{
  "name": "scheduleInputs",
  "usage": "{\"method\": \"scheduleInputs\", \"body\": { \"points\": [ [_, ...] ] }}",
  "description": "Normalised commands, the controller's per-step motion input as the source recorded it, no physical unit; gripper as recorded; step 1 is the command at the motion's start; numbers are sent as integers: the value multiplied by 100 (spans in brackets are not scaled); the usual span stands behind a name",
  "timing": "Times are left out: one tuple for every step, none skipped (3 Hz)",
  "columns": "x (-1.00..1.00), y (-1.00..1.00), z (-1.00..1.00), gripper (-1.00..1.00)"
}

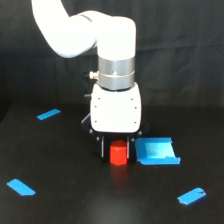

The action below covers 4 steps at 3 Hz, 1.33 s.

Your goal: Pick up the red object from the table

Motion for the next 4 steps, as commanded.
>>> {"method": "scheduleInputs", "body": {
  "points": [
    [9,-10,-6,-98],
    [5,-6,3,-99],
    [-23,-13,94,-99],
    [-26,-2,100,-92]
  ]
}}
